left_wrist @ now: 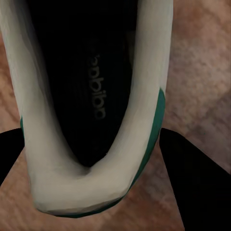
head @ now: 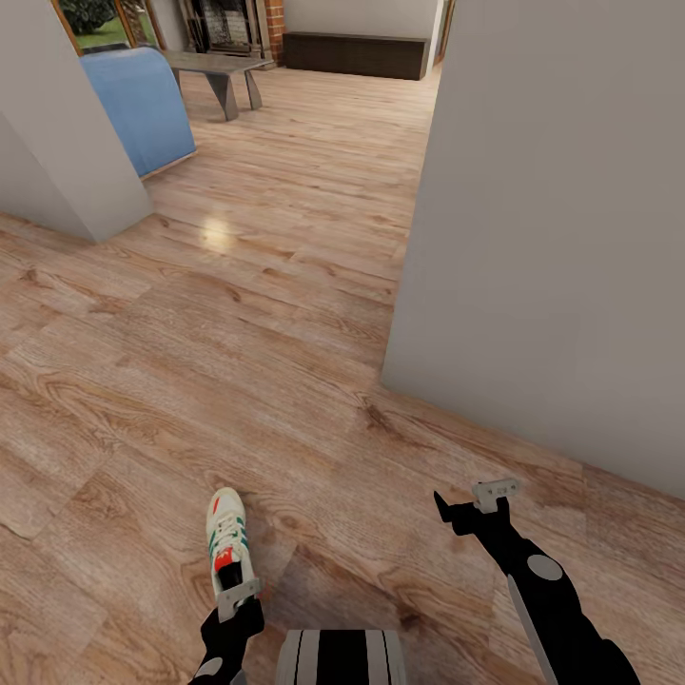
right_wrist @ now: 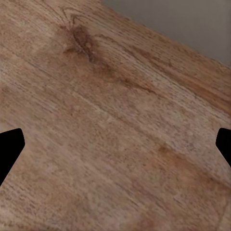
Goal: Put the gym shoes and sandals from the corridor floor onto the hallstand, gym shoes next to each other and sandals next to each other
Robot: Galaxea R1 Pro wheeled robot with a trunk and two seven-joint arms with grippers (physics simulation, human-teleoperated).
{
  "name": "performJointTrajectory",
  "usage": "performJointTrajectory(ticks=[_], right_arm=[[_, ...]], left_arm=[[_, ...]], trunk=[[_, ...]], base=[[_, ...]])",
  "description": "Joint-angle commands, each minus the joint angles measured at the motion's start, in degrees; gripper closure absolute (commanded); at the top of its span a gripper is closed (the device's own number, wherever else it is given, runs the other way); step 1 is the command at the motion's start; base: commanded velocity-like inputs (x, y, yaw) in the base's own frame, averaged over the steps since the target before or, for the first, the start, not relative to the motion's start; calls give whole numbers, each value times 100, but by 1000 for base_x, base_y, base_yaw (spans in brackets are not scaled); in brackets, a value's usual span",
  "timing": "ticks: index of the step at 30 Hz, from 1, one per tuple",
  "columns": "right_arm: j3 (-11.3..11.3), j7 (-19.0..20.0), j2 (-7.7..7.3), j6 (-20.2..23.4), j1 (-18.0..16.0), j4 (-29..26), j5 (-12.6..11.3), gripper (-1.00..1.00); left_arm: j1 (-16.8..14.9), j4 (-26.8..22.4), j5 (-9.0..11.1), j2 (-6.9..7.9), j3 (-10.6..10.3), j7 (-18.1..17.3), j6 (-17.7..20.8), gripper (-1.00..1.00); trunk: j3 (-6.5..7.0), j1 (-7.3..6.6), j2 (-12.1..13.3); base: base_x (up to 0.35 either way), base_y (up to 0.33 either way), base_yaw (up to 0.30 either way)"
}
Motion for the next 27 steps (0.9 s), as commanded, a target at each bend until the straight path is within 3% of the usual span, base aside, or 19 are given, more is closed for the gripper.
performJointTrajectory(ticks=[1,27], right_arm=[[-11,44,2,26,-1,-9,58,-100],[-28,44,-13,40,-1,-9,82,-100]], left_arm=[[-2,4,30,-1,2,4,-19,100],[-1,-15,32,0,2,2,-19,100]], trunk=[[-4,-1,-1],[-4,-1,-1]], base=[[0,0,0],[0,0,0]])
